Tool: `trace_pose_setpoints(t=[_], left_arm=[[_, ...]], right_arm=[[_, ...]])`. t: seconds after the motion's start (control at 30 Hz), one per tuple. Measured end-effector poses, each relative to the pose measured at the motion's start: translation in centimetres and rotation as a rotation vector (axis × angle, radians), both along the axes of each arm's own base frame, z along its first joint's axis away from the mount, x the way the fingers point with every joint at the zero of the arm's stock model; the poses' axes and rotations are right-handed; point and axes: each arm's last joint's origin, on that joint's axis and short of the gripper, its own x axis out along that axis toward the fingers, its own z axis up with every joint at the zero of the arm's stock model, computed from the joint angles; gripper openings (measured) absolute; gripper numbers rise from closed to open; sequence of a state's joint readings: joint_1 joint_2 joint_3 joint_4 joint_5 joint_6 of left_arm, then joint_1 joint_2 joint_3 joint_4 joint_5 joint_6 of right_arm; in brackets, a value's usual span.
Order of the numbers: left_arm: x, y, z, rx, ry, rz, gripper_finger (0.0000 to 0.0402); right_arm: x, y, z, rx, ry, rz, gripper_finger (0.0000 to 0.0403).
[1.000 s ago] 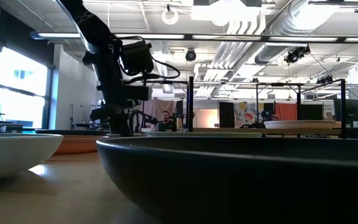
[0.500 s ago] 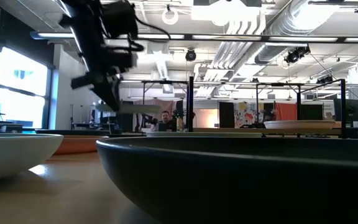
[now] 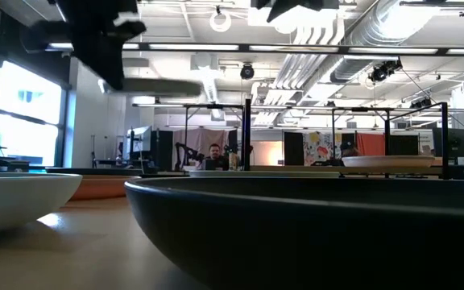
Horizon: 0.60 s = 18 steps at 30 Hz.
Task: Place and stack plates onto a shelf
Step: Stack the light blue plate on top of the white plate on the shelf
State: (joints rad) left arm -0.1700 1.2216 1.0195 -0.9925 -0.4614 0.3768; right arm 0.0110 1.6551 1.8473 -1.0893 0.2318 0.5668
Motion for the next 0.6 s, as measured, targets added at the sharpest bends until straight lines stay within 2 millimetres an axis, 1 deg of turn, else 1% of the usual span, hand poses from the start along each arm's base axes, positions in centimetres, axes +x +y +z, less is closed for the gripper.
trace_pose_setpoints(t=[0.13, 0.2, 0.3, 0.37, 0.43, 0.6], left_arm=[[0.3, -1.3, 1.2, 0.063, -0.009, -0.106, 0.0001], [0.5, -1.7, 1.8, 0.11, -0.018, -0.153, 0.0002], [0.5, -2.0, 2.1, 0.177, 0.001, -0.2, 0.0002], [0.5, -2.1, 2.4, 0.214, 0.002, -0.241, 0.0002], [0.5, -2.1, 2.3, 0.242, 0.033, -0.278, 0.0002], [0.5, -2.1, 2.4, 0.303, 0.06, -0.327, 0.0002]], right_arm=[[1.6, -0.5, -0.3, -0.032, -0.063, 0.02, 0.0133], [2.2, -1.0, -0.4, -0.041, -0.087, 0.004, 0.0134], [2.8, -1.7, -0.6, -0.051, -0.111, -0.024, 0.0134], [3.1, -2.0, -0.8, -0.048, -0.12, -0.041, 0.0134], [3.2, -2.2, -0.9, -0.034, -0.13, -0.067, 0.0134], [3.3, -2.3, -1.0, -0.029, -0.135, -0.111, 0.0134]])
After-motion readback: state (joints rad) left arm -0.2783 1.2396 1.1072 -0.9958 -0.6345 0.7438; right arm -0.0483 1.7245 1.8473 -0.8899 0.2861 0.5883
